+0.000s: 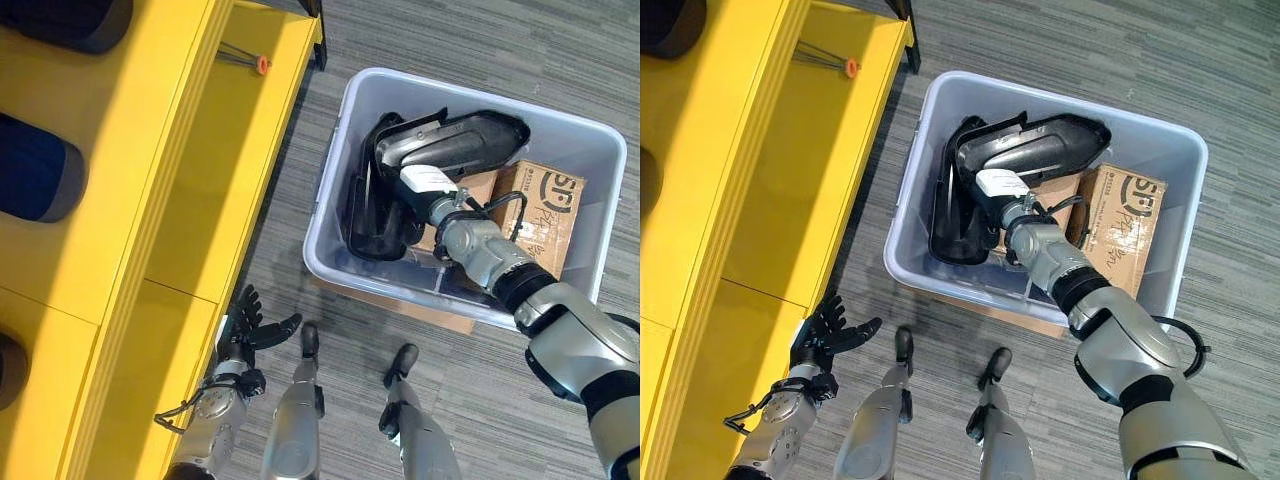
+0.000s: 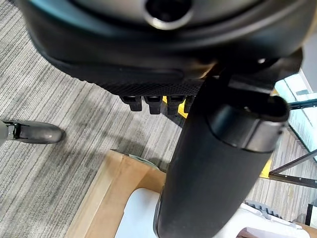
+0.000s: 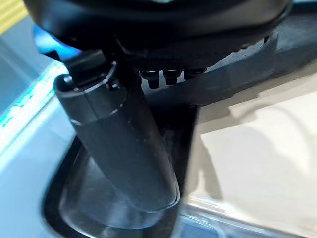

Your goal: Move parts from the plastic box to the shelf.

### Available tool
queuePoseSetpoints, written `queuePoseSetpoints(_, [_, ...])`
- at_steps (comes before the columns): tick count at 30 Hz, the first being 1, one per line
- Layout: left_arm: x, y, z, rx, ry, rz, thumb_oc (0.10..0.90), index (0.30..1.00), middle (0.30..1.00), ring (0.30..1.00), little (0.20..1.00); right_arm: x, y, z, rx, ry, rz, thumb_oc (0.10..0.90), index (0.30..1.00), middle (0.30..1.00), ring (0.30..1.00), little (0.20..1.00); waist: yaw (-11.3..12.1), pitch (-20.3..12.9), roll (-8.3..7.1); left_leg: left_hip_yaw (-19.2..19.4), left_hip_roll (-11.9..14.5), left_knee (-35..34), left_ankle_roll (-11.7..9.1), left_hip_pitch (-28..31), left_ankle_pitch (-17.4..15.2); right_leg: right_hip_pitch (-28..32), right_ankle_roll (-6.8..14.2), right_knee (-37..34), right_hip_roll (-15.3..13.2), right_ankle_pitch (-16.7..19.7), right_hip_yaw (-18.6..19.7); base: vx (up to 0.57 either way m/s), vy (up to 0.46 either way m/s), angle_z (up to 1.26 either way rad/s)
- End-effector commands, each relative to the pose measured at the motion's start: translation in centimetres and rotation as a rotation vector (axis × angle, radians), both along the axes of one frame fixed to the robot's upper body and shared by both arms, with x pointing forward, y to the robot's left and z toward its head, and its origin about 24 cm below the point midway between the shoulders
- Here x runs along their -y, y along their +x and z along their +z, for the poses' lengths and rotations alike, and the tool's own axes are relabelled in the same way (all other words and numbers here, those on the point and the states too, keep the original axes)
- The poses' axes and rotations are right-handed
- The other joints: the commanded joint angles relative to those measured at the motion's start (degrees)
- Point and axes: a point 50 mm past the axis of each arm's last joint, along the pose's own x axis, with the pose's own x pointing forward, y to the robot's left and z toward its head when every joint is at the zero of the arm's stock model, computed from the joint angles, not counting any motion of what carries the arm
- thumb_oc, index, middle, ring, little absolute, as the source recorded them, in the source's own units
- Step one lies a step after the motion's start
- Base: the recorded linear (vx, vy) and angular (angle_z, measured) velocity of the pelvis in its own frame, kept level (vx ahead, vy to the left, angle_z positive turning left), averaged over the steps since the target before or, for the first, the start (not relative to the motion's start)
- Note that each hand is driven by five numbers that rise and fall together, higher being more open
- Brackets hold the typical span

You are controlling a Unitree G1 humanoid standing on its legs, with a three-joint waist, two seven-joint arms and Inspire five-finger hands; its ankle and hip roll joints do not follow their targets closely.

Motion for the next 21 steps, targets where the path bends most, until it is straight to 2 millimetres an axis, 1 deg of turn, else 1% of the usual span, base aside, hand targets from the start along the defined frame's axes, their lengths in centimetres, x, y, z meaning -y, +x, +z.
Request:
queuePoseSetpoints(1, [-0.4, 0.2, 2.5, 0.136, 0.036, -0.032, 0.900, 1.000, 1.000, 1.000, 1.000, 2.1, 0.3, 5.7, 0.151, -0.085, -0.015, 0.900, 1.000, 1.000, 1.000, 1.000, -0.9, 1.1, -0.96, -2.3, 0.9, 0.1, -1.3, 0.8, 0.8, -0.9, 4.6, 7.3, -3.3, -2.8, 4.4, 0.00, -0.017, -0.07])
queuePoseSetpoints(7, [-0.6, 0.1, 2.4, 0.129, 0.040, -0.025, 0.900, 1.000, 1.000, 1.000, 1.000, 3.4, -0.3, 6.4, 0.156, -0.092, -0.012, 0.900, 1.000, 1.000, 1.000, 1.000, -1.8, 1.1, -1.49, -1.9, 1.0, 0.1, -1.4, 1.0, 0.6, -1.1, 4.6, 7.4, -3.1, -2.9, 4.9, 0.00, -0.009, -0.05])
queuePoseSetpoints(11, [-0.9, -0.1, 2.3, 0.120, 0.043, -0.011, 0.900, 1.000, 1.000, 1.000, 1.000, 4.4, -0.9, 6.4, 0.144, -0.101, -0.007, 0.900, 1.000, 1.000, 1.000, 1.000, -2.5, 1.3, -1.80, -1.7, 1.1, 0.0, -1.4, 1.3, 0.5, -1.3, 4.6, 7.6, -3.0, -2.9, 5.0, 0.00, -0.010, -0.06])
queuePoseSetpoints(21, [-1.2, -0.3, 2.1, 0.108, 0.053, -0.007, 0.900, 1.000, 1.000, 1.000, 1.000, 5.4, -1.8, 6.0, 0.105, -0.105, 0.011, 0.900, 1.000, 1.000, 1.000, 1.000, -3.5, 1.3, -2.23, -1.3, 1.3, -0.2, -1.5, 1.6, 0.4, -1.5, 4.7, 7.5, -2.8, -2.8, 5.4, 0.00, 0.000, 0.00])
